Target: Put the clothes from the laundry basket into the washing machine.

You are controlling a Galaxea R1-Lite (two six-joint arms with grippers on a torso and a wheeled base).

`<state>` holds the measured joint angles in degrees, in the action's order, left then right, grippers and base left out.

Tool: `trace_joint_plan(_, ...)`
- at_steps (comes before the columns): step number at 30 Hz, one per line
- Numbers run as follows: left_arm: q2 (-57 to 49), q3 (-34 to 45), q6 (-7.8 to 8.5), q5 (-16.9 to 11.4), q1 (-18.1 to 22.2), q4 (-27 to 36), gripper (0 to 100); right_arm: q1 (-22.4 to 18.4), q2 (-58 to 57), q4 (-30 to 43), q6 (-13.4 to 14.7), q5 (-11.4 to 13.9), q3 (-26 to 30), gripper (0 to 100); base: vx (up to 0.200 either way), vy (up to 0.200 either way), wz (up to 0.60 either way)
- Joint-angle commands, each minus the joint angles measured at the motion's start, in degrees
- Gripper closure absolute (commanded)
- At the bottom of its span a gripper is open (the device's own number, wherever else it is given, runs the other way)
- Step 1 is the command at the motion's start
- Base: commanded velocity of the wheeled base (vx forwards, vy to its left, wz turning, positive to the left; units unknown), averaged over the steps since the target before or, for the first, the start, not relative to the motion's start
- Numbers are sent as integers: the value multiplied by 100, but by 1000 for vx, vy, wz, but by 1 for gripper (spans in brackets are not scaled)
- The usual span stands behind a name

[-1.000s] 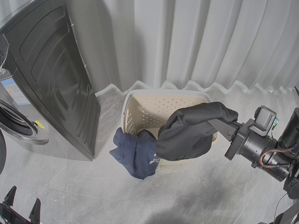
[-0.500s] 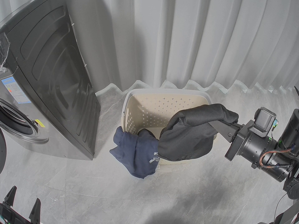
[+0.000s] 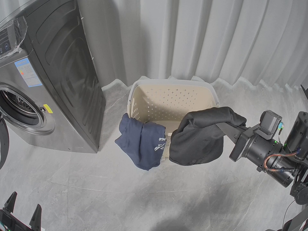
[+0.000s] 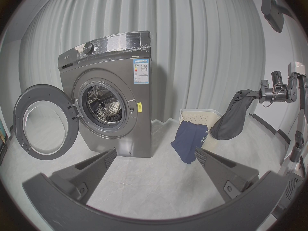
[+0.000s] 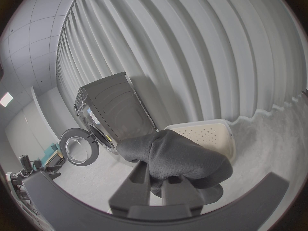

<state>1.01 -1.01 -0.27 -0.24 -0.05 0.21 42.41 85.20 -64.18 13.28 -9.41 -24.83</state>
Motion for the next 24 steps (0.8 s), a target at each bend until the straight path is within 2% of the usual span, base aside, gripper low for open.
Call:
trace_joint_plan(1,-48,84,0,-2,5,-3,0,4,32,117,0,-149,-48,100,0,0,0)
trace_joint_plan(4,-48,84,-17,-11,5,6,0,4,41,222,0,-281,-92,100,0,133,0)
trace_joint_plan(24,-48,75,-17,-11,-4,23,0,92,111,134,26,-184,-74,100,0,200,0)
